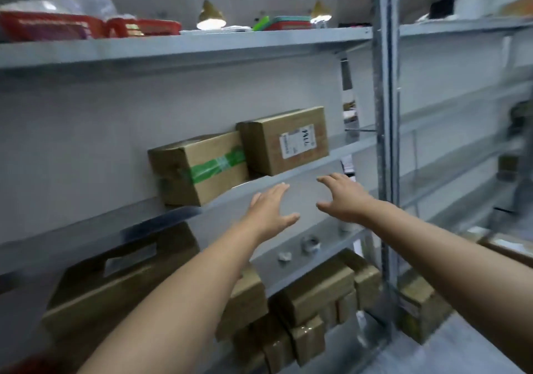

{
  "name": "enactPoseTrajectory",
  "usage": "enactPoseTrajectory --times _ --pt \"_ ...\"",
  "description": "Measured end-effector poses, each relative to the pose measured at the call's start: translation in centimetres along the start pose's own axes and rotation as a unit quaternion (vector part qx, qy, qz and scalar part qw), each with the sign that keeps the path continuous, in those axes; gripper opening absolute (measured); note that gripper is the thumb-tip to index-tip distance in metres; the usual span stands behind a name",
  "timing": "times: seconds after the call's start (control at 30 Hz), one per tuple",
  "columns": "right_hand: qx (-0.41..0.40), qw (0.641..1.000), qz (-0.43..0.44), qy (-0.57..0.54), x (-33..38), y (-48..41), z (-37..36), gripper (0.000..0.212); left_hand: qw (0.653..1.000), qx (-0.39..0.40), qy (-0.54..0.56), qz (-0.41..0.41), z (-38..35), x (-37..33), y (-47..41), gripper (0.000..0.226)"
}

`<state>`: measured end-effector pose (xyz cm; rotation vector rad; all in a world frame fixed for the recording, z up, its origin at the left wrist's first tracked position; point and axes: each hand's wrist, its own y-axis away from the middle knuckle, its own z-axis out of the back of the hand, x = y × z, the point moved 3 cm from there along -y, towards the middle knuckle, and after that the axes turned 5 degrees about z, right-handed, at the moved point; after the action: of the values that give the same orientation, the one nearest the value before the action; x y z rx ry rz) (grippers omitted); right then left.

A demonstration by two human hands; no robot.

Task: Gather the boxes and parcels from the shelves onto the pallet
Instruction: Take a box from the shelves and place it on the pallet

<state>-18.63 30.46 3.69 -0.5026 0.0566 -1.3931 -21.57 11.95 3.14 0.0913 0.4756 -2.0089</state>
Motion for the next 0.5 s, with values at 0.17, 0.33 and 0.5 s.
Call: enactPoseTrajectory --times 0.17,0.33,0.5 --pt "-0.024 0.993 -0.103 0.056 -8.2 1.6 1.3 0.069 0.99 0.049 0.048 -0.12 -6.4 -7.3 -6.6 0.077" --pt "-0.014 0.971 -0.228 0.069 -16.0 3.8 3.4 0.069 0.971 0.103 0.075 -0.201 -10.6 -9.0 -12.9 0.078" --pt "-0.032 0.938 -0.336 0.077 -21.3 6.5 4.9 0.067 0.947 0.123 0.102 -0.28 -14.6 -13.5 -18.3 0.077"
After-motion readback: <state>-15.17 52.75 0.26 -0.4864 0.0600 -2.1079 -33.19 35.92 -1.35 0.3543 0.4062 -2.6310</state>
